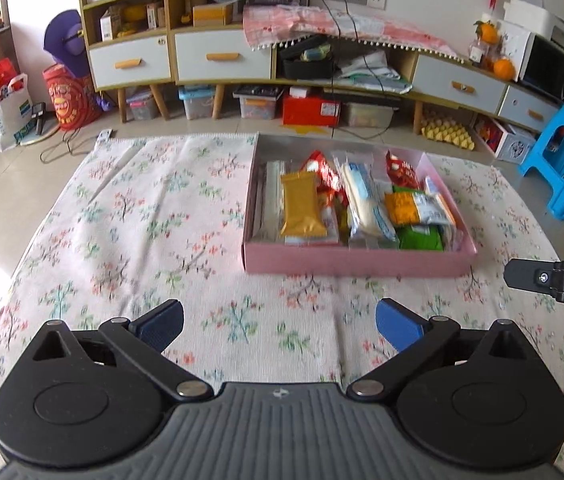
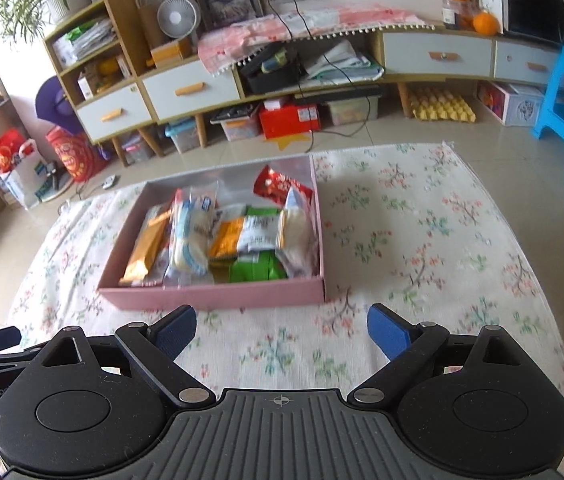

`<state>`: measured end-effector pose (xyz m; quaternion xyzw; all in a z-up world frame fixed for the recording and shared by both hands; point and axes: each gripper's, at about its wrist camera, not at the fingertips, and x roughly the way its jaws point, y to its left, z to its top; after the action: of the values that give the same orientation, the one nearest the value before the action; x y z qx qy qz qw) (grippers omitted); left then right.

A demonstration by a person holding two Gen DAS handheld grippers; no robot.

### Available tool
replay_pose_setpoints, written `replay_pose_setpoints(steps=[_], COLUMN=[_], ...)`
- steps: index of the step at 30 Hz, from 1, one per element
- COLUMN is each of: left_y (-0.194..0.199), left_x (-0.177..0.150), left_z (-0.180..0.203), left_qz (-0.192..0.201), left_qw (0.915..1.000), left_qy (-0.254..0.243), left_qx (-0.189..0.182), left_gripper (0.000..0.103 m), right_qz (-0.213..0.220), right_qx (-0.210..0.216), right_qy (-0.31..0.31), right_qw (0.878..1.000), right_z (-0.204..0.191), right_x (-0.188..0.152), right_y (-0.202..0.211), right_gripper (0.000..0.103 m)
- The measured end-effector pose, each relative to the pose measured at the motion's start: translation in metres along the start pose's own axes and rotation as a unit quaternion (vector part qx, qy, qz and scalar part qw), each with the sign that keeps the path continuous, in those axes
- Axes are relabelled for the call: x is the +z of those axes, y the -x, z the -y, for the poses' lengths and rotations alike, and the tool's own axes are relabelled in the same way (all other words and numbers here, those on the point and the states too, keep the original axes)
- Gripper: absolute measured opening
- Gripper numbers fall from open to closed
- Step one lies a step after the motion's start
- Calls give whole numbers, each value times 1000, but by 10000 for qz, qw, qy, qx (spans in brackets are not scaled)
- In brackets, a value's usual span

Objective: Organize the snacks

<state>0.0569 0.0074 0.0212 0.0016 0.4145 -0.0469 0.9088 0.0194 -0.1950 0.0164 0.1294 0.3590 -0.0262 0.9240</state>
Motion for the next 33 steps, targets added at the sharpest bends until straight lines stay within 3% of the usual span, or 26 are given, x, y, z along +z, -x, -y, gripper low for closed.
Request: replay_pose_setpoints(steps=[20,33], left_y=[3,5], left_x=[-13,-13], left_z=[0,1], left_qz=[-225,-261], left_qw=[9992,9991], left_qy=[46,-1], left_qx=[322,343], left_gripper=[103,103], right_qz=[-201,-254], right_qx=[-110,-90], right_qy=[406,491], right_qw=[9989,9984], right_z=[-24,-27], right_x=[-21,-23], right_y=[-2,-3], right_gripper=[94,94])
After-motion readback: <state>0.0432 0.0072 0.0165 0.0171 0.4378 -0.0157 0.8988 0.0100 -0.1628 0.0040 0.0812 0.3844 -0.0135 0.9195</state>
